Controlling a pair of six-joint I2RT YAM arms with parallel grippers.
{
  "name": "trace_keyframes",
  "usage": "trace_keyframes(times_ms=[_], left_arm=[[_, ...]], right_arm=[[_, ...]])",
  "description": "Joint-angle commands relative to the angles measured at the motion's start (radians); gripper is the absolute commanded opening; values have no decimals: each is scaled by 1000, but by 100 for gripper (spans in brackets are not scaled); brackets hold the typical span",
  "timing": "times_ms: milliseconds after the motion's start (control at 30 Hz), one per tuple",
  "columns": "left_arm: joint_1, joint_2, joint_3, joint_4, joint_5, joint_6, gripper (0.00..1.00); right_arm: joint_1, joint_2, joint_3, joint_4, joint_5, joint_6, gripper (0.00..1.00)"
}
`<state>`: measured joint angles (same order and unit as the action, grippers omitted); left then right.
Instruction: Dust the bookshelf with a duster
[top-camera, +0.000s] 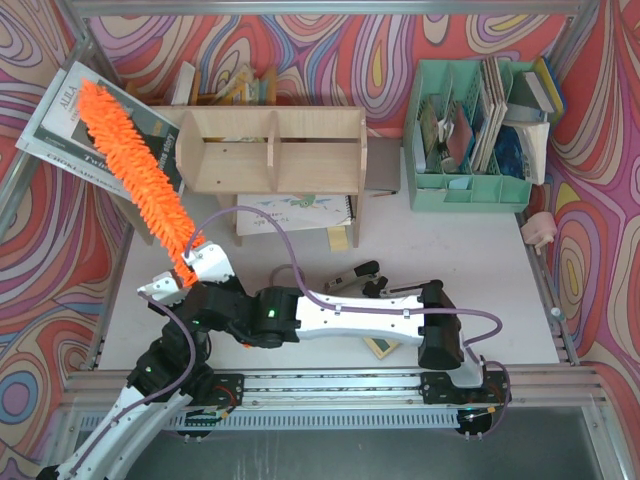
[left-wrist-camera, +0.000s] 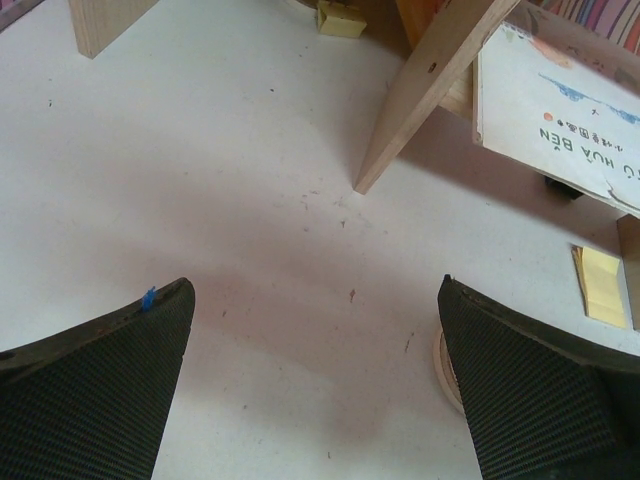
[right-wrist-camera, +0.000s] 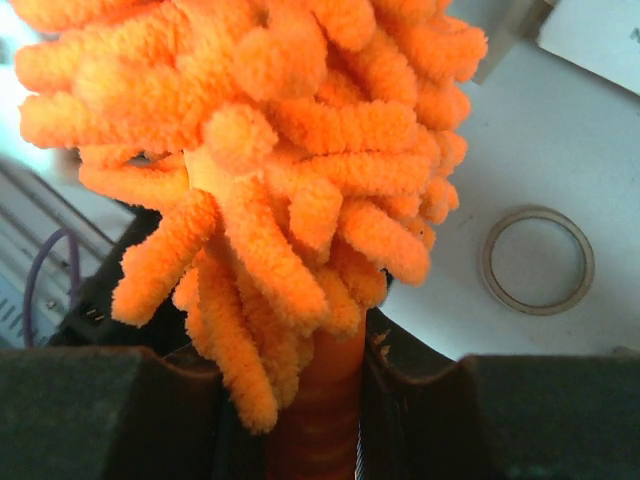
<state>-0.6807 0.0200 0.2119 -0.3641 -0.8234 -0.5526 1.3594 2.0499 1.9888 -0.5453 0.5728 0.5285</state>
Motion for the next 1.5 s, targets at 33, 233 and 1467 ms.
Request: trace_keyframes(times_ms=[33, 233, 1467], left_arm=[[0, -6, -11, 7, 3, 17, 99], [0, -6, -12, 7, 3, 17, 99], [0, -12, -11, 2, 0, 16, 98]], right_arm=[[49, -28, 32, 127, 21, -97, 0], [34, -10, 34, 49, 50, -25, 0], [-17, -52, -39, -8, 47, 100, 0]])
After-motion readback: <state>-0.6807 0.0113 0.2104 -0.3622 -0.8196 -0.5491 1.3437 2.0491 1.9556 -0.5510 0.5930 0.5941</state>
